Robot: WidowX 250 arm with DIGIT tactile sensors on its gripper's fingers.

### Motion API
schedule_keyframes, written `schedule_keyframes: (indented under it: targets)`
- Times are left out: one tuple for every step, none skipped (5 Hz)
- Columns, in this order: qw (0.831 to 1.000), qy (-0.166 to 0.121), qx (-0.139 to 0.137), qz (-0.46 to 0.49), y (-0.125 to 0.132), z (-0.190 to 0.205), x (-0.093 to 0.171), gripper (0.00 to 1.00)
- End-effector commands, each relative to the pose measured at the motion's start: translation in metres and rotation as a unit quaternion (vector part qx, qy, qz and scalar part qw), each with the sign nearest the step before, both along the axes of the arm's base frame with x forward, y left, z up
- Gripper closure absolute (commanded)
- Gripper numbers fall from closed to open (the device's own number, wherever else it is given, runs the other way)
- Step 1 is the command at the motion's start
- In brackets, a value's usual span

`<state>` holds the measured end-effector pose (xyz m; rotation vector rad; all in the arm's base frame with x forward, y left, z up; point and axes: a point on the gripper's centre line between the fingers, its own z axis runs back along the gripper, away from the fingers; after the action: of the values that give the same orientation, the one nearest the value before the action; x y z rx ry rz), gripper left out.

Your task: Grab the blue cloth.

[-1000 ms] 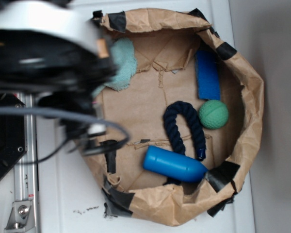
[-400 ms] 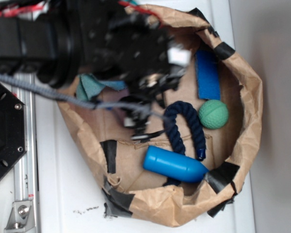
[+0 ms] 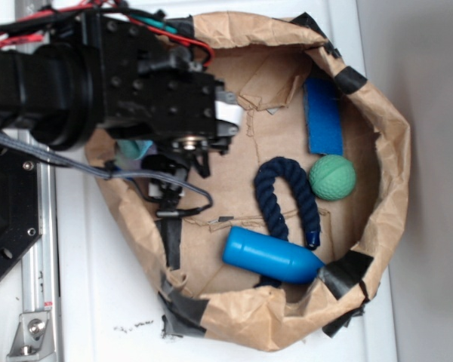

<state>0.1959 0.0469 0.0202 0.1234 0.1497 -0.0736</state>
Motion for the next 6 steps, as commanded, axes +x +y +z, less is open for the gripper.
schedule_keyframes:
  targets:
    - [0.998,-0.009,0.023,0.055,0.016,-0.008,-0.002,1.00]
    - [0.998,-0.018,0.017,0.054,0.014,-0.003,-0.001,1.00]
    - [0.998,-0.028,0.000,0.048,0.016,0.004,0.000,1.00]
    - [0.990,-0.120,-0.058,0.042,-0.005,0.053,0.010,1.00]
    - [0.974,-0.189,-0.118,0.033,-0.035,0.104,0.024,1.00]
    - [0.961,-0.218,-0.148,0.085,-0.055,0.157,0.033,1.00]
